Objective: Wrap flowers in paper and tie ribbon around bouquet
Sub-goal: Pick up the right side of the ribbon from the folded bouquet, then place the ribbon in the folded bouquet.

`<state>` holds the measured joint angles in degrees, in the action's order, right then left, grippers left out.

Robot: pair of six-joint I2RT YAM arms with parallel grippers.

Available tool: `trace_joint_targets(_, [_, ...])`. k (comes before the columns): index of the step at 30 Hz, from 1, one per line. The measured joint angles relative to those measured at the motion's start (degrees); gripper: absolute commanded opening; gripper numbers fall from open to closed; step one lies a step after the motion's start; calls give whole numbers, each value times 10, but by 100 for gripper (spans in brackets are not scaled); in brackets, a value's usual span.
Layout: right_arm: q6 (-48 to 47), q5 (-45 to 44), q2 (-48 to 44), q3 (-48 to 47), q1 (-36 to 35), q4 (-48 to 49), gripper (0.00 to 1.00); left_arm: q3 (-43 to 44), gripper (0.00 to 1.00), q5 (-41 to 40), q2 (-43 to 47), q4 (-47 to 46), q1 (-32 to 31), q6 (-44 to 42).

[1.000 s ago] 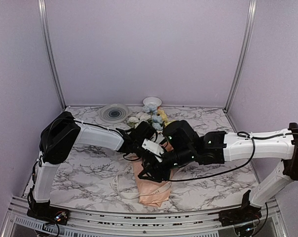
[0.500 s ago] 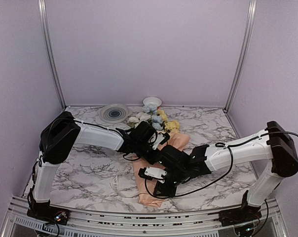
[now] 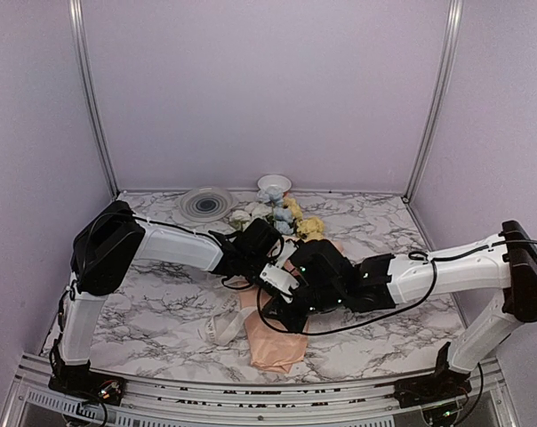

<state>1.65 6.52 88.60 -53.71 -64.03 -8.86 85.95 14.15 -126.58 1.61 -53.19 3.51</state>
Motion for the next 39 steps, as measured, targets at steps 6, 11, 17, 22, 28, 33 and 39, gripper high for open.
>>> trace_joint_targets(6, [47, 18, 20, 84, 54, 128, 0, -8, 0, 5, 12, 2, 3, -1])
trace_joint_targets(11, [73, 21, 56, 119, 62, 194, 0, -19, 0, 11, 31, 2, 11, 2])
trace_joint_targets(17, [103, 78, 91, 125, 89, 280, 0, -52, 0, 8, 80, -4, 28, 13])
trace_joint_targets(22, [152, 141, 123, 149, 142, 335, 0, -106, 0, 8, 163, -19, 36, 23])
trace_joint_targets(28, [191, 190, 153, 142, 162, 363, 0, -120, 0, 11, 235, -30, 30, 18])
trace_joint_targets(33, [220, 228, 170, 131, 189, 368, 0, -181, 0, 61, 315, -38, 7, -18])
trace_joint_targets(39, [233, 245, 179, 113, 197, 367, 0, -219, 0, 146, 353, -49, -52, -58])
